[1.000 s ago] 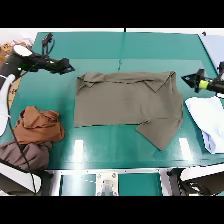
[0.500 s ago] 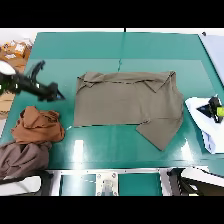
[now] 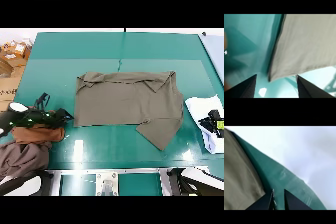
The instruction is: Fold the shirts.
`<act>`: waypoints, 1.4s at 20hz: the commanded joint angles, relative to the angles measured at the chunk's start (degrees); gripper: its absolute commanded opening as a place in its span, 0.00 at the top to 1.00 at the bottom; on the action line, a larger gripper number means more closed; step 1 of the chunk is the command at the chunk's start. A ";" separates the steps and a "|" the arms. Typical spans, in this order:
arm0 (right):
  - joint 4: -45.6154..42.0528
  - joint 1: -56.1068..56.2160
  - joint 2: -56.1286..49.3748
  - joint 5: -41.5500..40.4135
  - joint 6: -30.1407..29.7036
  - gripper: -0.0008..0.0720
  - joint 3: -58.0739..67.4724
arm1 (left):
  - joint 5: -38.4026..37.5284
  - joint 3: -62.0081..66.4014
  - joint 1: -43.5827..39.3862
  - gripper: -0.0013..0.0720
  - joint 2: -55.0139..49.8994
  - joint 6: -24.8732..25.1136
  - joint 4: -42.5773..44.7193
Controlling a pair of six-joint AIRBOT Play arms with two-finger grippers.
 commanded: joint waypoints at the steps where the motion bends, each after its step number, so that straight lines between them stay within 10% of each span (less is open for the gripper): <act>1: -0.15 -0.15 -0.66 -2.71 0.11 0.75 -0.61 | 5.75 -1.99 -5.11 0.22 -5.29 3.65 -7.43; 4: -0.17 -0.17 -0.83 -3.54 0.09 0.75 -0.61 | 7.30 -1.62 -7.19 0.34 -8.00 3.69 -7.34; 7: -0.20 -0.15 -0.85 -4.02 0.09 0.75 -0.61 | 5.27 2.10 -3.89 0.95 -7.89 5.18 -3.15; 11: -0.33 -0.15 -0.85 -1.77 0.09 0.45 -0.66 | 3.30 8.00 2.19 0.95 -7.89 5.14 1.49; 28: 7.61 15.80 -3.67 -6.45 -4.07 0.45 -13.22 | 3.17 9.88 3.93 0.95 -7.89 8.15 1.77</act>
